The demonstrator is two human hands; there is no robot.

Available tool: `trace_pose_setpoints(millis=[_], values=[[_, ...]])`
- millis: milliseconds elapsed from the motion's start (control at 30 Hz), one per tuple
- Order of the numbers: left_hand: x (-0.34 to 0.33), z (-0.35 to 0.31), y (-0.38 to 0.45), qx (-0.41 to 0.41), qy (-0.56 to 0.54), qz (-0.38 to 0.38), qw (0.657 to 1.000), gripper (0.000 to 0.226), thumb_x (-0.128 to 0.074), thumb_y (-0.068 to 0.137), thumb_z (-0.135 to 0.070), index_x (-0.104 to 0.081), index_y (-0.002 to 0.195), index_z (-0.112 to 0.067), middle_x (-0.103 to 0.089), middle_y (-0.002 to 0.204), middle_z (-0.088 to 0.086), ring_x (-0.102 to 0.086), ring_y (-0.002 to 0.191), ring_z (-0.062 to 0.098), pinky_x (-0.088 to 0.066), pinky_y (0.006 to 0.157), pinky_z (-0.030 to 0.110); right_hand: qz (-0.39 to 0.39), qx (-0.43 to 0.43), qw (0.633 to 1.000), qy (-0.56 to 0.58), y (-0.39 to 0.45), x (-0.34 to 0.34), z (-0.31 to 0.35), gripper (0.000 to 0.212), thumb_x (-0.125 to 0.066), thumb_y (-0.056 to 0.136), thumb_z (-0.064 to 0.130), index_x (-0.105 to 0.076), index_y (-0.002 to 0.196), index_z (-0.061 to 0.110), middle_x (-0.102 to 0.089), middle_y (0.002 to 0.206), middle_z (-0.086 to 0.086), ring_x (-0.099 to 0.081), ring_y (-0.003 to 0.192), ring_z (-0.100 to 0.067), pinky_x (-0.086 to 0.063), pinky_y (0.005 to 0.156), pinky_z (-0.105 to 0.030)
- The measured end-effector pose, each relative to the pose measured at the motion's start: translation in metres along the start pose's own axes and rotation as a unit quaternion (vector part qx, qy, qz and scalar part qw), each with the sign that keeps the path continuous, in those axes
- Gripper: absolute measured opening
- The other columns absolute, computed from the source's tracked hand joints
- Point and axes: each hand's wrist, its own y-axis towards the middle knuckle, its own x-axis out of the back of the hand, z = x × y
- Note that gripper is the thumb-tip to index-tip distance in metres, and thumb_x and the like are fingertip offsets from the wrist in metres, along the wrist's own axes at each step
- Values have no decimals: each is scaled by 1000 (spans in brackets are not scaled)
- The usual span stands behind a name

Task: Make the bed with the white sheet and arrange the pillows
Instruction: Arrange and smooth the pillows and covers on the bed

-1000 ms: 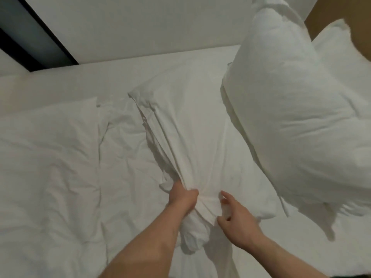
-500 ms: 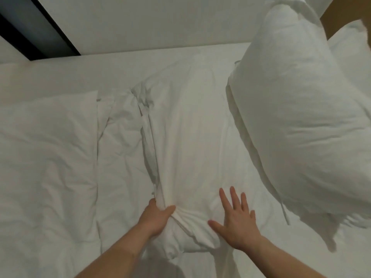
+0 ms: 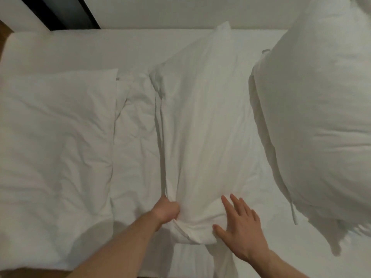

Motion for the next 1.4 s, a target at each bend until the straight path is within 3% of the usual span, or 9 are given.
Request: trace_pose_setpoints(millis=[167, 367, 467, 600, 733, 933, 1100, 1233, 1400], values=[[27, -10, 14, -15, 98, 35, 994, 82, -73, 52, -20, -52, 131, -12, -65, 118, 2, -63, 104, 19, -54, 89, 29, -179, 34, 979, 92, 41, 20, 26, 79, -59, 84, 64, -47, 149, 23, -37, 161, -4, -34, 149, -25, -33, 120, -45], [83, -80, 59, -33, -55, -35, 997, 118, -81, 61, -52, -25, 155, -8, -56, 117, 1, -59, 96, 16, -47, 75, 31, -87, 38, 994, 58, 117, 40, 59, 104, -45, 86, 82, 10, 162, 38, 20, 171, 5, 13, 158, -28, -4, 126, -59], [99, -128, 83, -66, -92, -85, 990, 131, -81, 51, -72, -26, 156, -17, -51, 143, 1, -57, 119, 23, -49, 98, 39, -39, 36, 999, 9, 129, 20, 62, 108, -34, 83, 91, 26, 157, 40, 36, 165, 6, 27, 155, -31, 5, 124, -64], [80, -152, 106, -93, -165, -55, 980, 139, -91, 43, -70, -23, 157, -29, -52, 143, -3, -60, 120, 24, -51, 104, 46, -30, 40, 999, -21, 123, -9, 62, 106, -28, 83, 93, 32, 154, 42, 44, 160, 7, 38, 149, -29, 13, 122, -62], [58, -145, 117, -106, -165, -98, 976, 104, -80, 61, -28, -31, 153, -22, -53, 141, 4, -57, 119, 28, -49, 105, 45, -25, 41, 998, -30, 109, -24, 58, 101, -27, 86, 89, 30, 155, 42, 43, 161, 8, 38, 150, -27, 11, 123, -61], [41, -130, 52, -383, -39, -210, 899, 77, -63, 84, -21, -27, 150, -36, -48, 145, -16, -50, 129, 9, -40, 109, 29, -89, 51, 995, -9, 80, -39, 48, 94, -33, 90, 82, 10, 162, 40, 23, 169, 11, 23, 157, -21, -2, 127, -56], [72, -98, 113, -151, 90, -190, 966, 95, -78, 81, -41, -25, 156, -16, -40, 153, 11, -44, 139, 31, -37, 116, 37, -68, 31, 996, -45, 86, -57, 59, 91, -26, 93, 83, 6, 164, 35, 19, 171, 4, 20, 157, -29, -1, 123, -61], [80, -136, 131, -98, -119, -152, 976, 158, -92, 33, -66, -8, 158, -20, -43, 145, -2, -51, 130, 22, -46, 109, 43, -58, 24, 997, -50, 91, -55, 64, 92, -22, 93, 83, 13, 162, 34, 27, 169, 3, 28, 155, -30, 5, 123, -61], [112, -156, 159, 24, -283, -156, 946, 142, -97, 27, -58, -28, 149, -34, -53, 134, 2, -62, 111, 35, -48, 95, 65, -58, 30, 997, -36, 83, -50, 64, 93, -19, 92, 84, 26, 158, 37, 37, 165, 4, 35, 151, -28, 6, 124, -61]])
